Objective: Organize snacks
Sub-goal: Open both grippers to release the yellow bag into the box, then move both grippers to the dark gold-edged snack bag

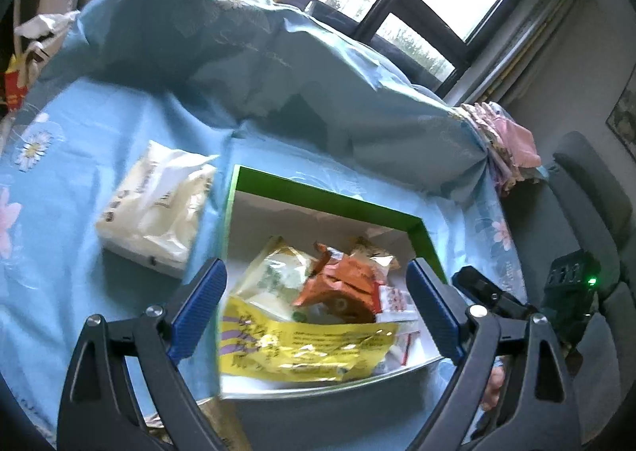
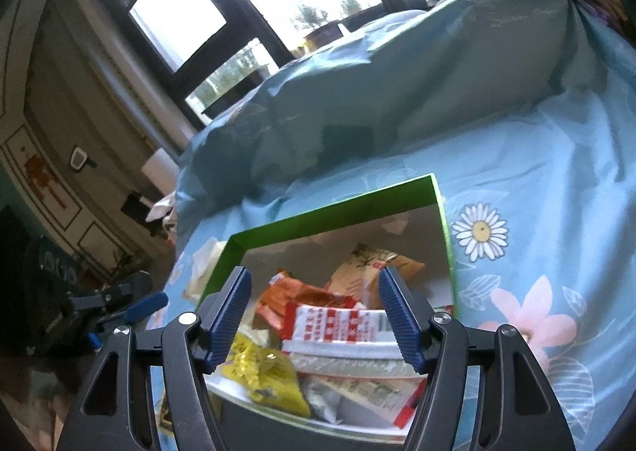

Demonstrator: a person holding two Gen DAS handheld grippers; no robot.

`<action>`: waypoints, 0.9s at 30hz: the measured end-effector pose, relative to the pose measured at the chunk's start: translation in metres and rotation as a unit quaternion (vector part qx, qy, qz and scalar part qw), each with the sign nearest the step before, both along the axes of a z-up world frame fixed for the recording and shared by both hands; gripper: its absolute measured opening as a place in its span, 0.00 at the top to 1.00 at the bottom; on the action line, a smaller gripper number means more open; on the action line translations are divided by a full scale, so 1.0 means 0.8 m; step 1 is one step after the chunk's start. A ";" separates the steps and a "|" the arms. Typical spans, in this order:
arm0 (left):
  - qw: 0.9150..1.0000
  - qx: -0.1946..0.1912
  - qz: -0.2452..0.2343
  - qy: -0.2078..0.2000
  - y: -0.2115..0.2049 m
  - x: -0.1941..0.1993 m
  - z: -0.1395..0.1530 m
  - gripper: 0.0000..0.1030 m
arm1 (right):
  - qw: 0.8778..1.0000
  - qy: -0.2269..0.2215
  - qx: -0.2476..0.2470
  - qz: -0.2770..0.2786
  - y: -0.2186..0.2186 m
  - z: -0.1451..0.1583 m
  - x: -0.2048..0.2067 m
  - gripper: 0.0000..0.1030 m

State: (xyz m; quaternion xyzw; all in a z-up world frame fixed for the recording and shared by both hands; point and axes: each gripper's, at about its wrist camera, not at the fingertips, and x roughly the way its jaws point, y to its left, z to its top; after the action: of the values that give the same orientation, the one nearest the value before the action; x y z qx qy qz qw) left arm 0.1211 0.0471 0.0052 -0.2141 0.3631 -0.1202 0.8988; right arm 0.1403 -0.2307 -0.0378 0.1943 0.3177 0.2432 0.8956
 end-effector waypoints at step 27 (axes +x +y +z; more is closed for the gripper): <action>0.996 -0.012 0.047 0.079 0.072 -0.085 -0.050 0.10 | 0.989 0.002 -0.054 0.135 0.100 -0.021 -0.071 0.35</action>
State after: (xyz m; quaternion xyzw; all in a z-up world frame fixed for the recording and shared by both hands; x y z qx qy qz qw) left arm 0.0528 0.1049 -0.0344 -0.2502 0.4213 -0.0646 0.8693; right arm 0.0835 -0.1504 -0.0549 0.1010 0.3560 0.3442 0.8629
